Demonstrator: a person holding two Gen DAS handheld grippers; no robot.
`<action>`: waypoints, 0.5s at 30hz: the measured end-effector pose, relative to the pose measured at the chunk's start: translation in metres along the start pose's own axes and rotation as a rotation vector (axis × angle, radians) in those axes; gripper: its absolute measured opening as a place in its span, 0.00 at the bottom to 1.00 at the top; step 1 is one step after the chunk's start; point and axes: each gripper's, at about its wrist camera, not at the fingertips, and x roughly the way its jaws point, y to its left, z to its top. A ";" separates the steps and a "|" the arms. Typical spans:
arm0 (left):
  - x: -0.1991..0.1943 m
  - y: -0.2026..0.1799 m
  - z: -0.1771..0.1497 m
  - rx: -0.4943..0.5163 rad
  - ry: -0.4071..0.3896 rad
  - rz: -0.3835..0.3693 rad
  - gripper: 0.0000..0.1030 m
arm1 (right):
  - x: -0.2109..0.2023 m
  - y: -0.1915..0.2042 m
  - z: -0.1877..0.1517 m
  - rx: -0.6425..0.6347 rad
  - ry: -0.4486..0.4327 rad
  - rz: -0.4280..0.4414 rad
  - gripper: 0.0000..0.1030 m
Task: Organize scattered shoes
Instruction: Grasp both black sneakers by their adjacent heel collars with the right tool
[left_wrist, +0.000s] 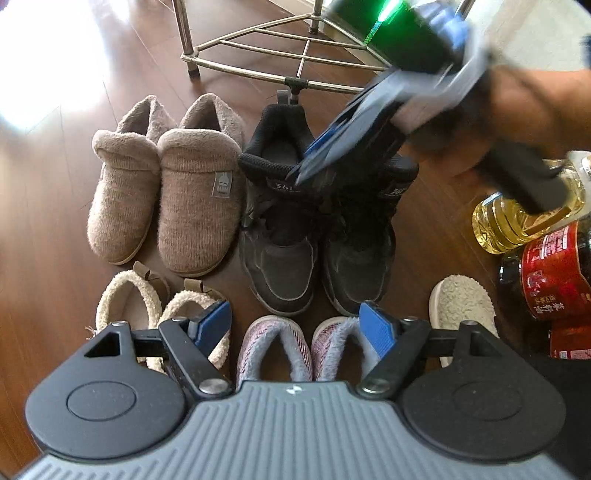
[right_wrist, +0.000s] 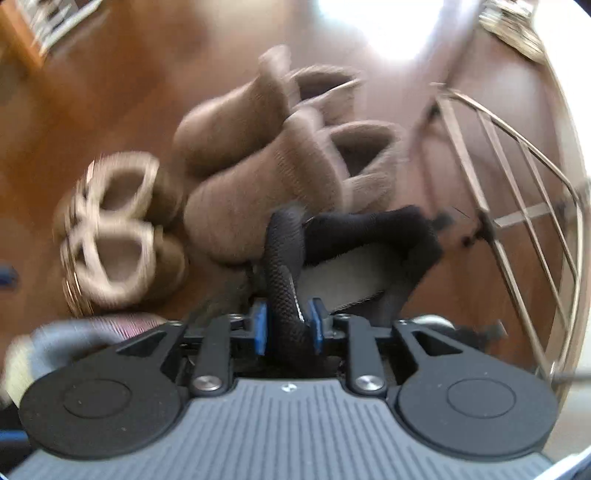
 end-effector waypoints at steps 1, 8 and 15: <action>0.005 -0.001 0.004 0.000 0.000 0.004 0.76 | -0.006 -0.009 -0.001 0.057 0.007 -0.001 0.28; 0.034 -0.007 0.027 -0.020 0.023 -0.003 0.76 | -0.026 -0.062 -0.010 0.316 0.042 -0.022 0.29; 0.053 -0.005 0.045 -0.108 0.051 -0.026 0.76 | -0.034 -0.086 -0.016 0.349 0.054 -0.028 0.33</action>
